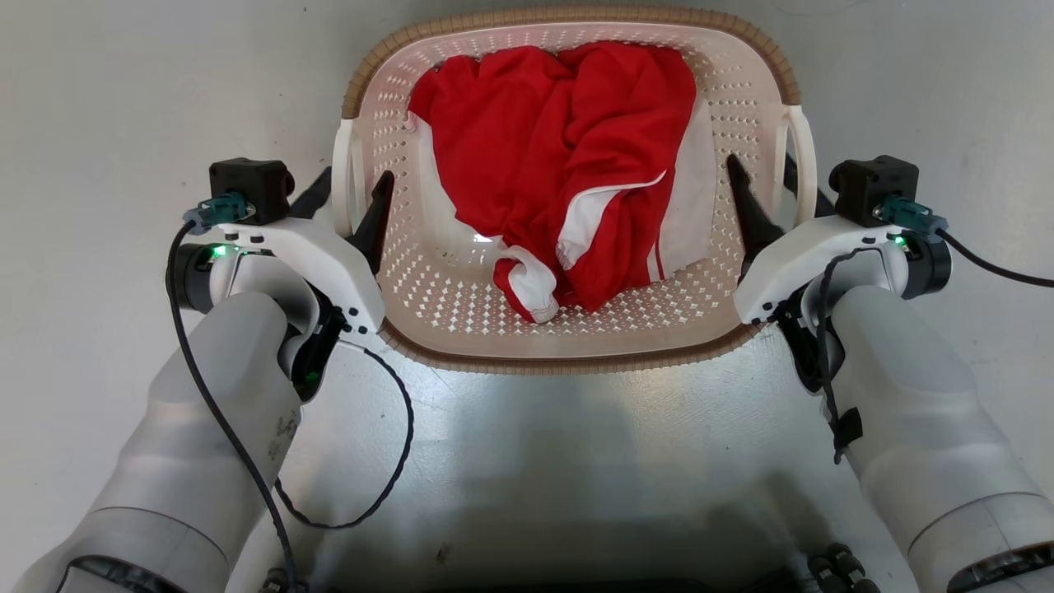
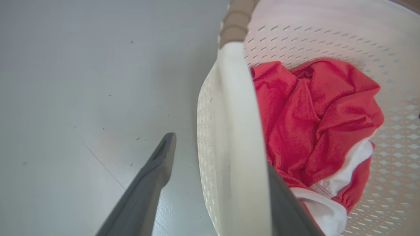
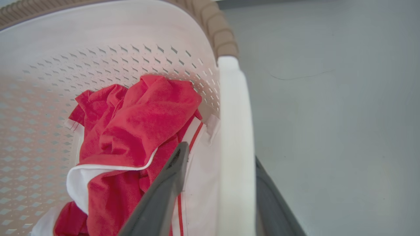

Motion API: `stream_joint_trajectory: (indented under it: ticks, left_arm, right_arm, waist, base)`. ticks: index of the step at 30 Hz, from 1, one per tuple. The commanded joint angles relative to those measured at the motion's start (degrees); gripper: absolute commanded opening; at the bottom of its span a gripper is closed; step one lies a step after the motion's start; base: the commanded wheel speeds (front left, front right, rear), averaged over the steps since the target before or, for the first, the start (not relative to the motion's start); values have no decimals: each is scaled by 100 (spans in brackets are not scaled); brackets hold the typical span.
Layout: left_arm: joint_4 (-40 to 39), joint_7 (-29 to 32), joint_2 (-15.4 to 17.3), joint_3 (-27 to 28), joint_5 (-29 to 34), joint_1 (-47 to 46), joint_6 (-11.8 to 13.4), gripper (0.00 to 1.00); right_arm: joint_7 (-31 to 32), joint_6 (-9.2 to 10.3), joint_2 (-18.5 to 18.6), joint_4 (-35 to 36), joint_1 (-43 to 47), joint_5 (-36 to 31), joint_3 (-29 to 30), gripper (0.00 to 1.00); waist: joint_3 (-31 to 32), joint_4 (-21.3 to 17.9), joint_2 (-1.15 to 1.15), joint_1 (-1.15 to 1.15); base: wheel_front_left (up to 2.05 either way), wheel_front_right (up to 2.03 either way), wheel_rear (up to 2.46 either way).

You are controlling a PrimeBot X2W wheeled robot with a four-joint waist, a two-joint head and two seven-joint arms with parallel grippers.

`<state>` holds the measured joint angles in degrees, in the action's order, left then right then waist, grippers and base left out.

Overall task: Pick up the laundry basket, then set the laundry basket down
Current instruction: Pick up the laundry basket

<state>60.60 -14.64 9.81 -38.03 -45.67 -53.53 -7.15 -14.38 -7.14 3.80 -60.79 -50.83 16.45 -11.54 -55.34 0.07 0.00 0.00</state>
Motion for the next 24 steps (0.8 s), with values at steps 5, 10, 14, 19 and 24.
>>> stream_joint_trajectory:
  ticks: [5,10,14,19,24]
  left_arm:
    - [16,-36,175,-86,-152,42,-34,0]
    - [100,-36,153,-302,-359,99,-34,0]
    - [176,-36,131,-456,-494,142,-34,0]
    - [290,76,100,-712,-749,225,-34,0]
    - [406,304,69,-925,-1005,365,-34,0]
  right_arm:
    - [-62,-35,-92,-48,177,108,-170,0]
    - [-62,-35,-92,-66,231,143,-230,0]
    - [-62,-35,-92,-93,294,198,-305,0]
    - [-62,-35,-92,-205,423,411,-538,0]
    - [-62,-35,-92,-429,564,781,-982,0]
  waist:
    - [48,-1,0,0]
    - [254,-18,0,0]
    - [449,-28,0,0]
    - [869,-35,0,0]
    - [1395,-61,0,0]
  base:
    - [0,0,0]
    - [0,0,0]
    - [0,0,0]
    - [0,0,0]
    - [0,0,0]
